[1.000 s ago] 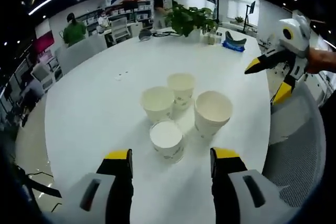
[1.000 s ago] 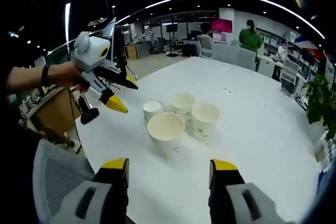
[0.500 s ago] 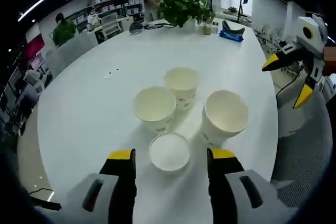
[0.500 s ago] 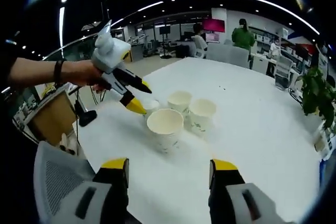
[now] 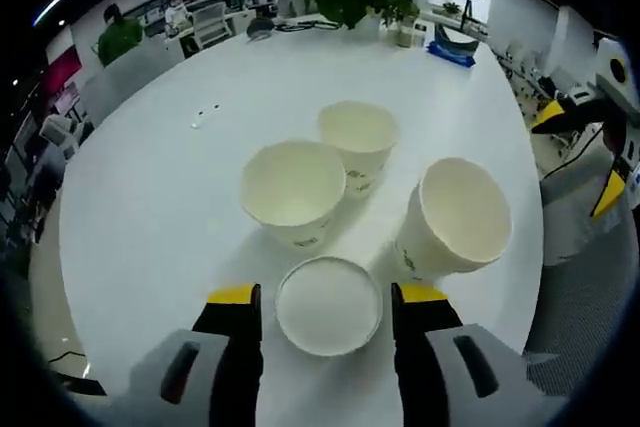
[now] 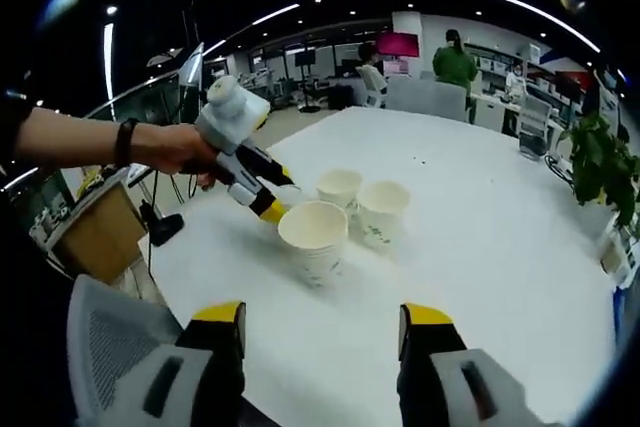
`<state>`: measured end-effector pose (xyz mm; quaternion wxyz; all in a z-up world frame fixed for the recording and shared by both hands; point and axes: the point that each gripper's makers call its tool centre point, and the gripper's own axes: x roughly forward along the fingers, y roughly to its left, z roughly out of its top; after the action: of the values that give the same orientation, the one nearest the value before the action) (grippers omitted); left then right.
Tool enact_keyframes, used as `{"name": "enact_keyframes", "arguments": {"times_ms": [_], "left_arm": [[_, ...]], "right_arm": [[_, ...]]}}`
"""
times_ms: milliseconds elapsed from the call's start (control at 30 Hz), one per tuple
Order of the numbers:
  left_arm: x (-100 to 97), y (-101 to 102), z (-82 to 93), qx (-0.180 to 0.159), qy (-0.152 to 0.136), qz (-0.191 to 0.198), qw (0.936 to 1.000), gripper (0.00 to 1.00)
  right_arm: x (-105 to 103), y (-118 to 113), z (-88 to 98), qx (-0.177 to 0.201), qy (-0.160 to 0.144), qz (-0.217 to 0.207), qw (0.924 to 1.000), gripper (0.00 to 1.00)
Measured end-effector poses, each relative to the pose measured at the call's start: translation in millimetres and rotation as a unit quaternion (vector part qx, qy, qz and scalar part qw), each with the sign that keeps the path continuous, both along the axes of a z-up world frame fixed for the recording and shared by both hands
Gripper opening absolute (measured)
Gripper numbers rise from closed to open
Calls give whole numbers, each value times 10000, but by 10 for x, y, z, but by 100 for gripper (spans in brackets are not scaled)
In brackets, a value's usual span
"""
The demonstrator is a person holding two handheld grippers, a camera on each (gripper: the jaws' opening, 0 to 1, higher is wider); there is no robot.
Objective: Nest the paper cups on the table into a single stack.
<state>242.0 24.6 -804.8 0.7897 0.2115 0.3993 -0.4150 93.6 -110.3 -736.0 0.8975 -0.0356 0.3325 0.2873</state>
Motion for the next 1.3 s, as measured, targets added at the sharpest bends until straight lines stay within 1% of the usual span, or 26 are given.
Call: {"name": "enact_keyframes", "arguments": {"times_ms": [33,67,233,267,367,467,533,600,633,667,733,767,800,867,1067,1133,1200,1233,1300], "left_arm": [[-9,18,12,41,-17,6,10000,40],[-30,22,38,36,-12,6,10000,41],[-28,24,45,28,13,18,10000,40],[-20,39,48,38,-10,77,10000,40],[-12,94,63,-26,-27,195,9998,39],[-21,186,112,-96,-76,311,9994,39],[-26,200,155,-123,-109,359,9992,39],[0,291,193,-163,-155,444,9988,39],[-57,296,248,-208,-178,478,9985,39],[-72,313,274,-230,-194,506,9983,39],[-68,361,282,-261,-233,557,9978,39],[-95,401,325,-300,-259,608,9974,39],[-110,418,350,-326,-269,626,9971,39],[-160,433,453,-416,-346,617,9966,39],[-214,506,477,-422,-443,678,9958,39],[-269,526,542,-466,-496,728,9950,39],[-270,527,538,-488,-522,743,9947,39],[-323,530,576,-490,-553,742,9945,39],[-350,543,602,-507,-580,747,9942,39]], "right_arm": [[-5,7,3,12,-5,21,10000,62],[-8,9,1,10,-2,29,10000,62],[-29,-8,-24,-15,51,40,10000,62],[-25,-9,-24,-19,51,46,10000,61],[-11,-8,1,-1,28,49,10000,61],[14,-2,3,13,8,63,10000,61],[18,12,6,9,1,90,10000,61],[26,33,5,7,-2,143,9999,61],[27,47,7,11,-4,174,9998,61],[26,57,11,16,-7,195,9998,61],[28,86,15,25,-8,253,9997,60],[33,103,16,28,-14,305,9995,60],[44,114,16,38,-18,330,9994,60],[58,145,28,77,-29,390,9992,60],[86,226,61,137,-71,598,9981,60],[94,276,65,150,-77,696,9974,60],[106,295,74,149,-80,796,9967,59],[129,321,70,149,-87,855,9962,59],[138,357,89,157,-98,963,9952,59]]}}
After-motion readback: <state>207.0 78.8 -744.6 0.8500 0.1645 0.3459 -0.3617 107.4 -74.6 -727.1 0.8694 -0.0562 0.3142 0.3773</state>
